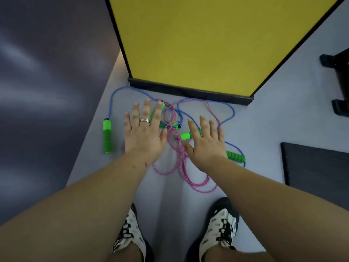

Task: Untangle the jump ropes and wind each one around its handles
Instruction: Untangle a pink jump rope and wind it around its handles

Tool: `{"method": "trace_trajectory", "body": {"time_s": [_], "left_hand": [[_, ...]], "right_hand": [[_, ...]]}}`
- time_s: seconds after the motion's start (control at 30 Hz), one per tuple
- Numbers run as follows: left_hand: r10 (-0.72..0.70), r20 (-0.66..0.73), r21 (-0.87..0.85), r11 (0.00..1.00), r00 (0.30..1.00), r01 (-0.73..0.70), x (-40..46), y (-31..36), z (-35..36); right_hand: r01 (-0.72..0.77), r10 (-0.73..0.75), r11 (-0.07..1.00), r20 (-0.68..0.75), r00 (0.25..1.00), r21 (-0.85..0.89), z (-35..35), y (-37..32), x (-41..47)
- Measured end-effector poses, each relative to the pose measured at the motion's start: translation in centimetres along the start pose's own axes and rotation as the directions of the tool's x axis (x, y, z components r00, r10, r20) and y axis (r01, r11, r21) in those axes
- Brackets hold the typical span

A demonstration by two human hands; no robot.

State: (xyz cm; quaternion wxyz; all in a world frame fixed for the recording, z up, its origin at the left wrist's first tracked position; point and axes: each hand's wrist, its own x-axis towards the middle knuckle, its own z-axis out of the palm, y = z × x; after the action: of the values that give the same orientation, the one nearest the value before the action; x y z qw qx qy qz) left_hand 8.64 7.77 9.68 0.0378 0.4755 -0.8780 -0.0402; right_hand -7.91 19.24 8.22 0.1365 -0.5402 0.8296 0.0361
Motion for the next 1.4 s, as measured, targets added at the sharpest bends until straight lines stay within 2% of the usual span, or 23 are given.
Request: {"method": "trace_trajectory", "body": {"time_s": [0.27, 0.4, 0.63, 0.7, 0.87, 0.97, 1.07, 1.17, 1.27, 1.4], "left_hand": [[0.06, 0.046, 0.027, 0.998, 0.997, -0.062, 3.6, -0.9, 5.7], [0.06, 0.055, 0.027, 0.998, 0.997, -0.061, 4.9, -1.1, 7.8], [0.067, 0.052, 0.025, 0.997, 0.996, -0.068, 5.7, -1.5, 8.4], [0.07, 0.049, 0.031, 0.997, 0.996, -0.072, 5.7, -1.5, 7.7], [0.068, 0.014, 0.013, 0.998, 0.998, -0.068, 5.6, -1.2, 4.5], [0.102, -0.02, 0.015, 0.995, 0.995, -0.102, 5.6, -0.7, 2.2], [0.136, -0.045, 0.005, 0.991, 0.99, -0.136, 5.6, -0.2, -0.3], [0.146, -0.07, -0.012, 0.989, 0.987, -0.147, 5.8, 0.5, -3.1], [0.155, -0.094, -0.019, 0.987, 0.983, -0.158, 6.0, 1.0, -6.3], [0.237, -0.234, 0.02, 0.971, 0.943, -0.239, 6.1, 1.1, -10.0]], "right_hand": [[0.027, -0.011, 0.997, 0.194, 0.981, -0.079, 8.2, 3.1, 7.6], [0.107, -0.071, 0.989, 0.3, 0.951, -0.105, 10.6, 2.8, 11.6], [0.162, -0.081, 0.964, 0.346, 0.935, -0.211, 11.6, 2.7, 13.7], [0.15, -0.08, 0.965, 0.306, 0.949, -0.215, 10.6, 2.9, 13.5], [0.139, -0.138, 0.956, 0.024, 0.99, -0.259, 3.8, 3.5, 12.5], [0.13, -0.152, 0.978, -0.132, 0.98, -0.162, -0.8, 3.8, 12.0], [0.219, -0.233, 0.972, -0.32, 0.918, -0.08, -5.0, 3.5, 10.6], [0.359, -0.363, 0.926, -0.521, 0.773, -0.112, -8.9, 2.6, 8.2], [0.51, -0.5, 0.85, -0.503, 0.705, -0.131, -11.9, 1.7, 6.2], [0.698, -0.706, 0.694, -0.358, 0.611, -0.176, -14.9, 0.0, 4.1]]}}
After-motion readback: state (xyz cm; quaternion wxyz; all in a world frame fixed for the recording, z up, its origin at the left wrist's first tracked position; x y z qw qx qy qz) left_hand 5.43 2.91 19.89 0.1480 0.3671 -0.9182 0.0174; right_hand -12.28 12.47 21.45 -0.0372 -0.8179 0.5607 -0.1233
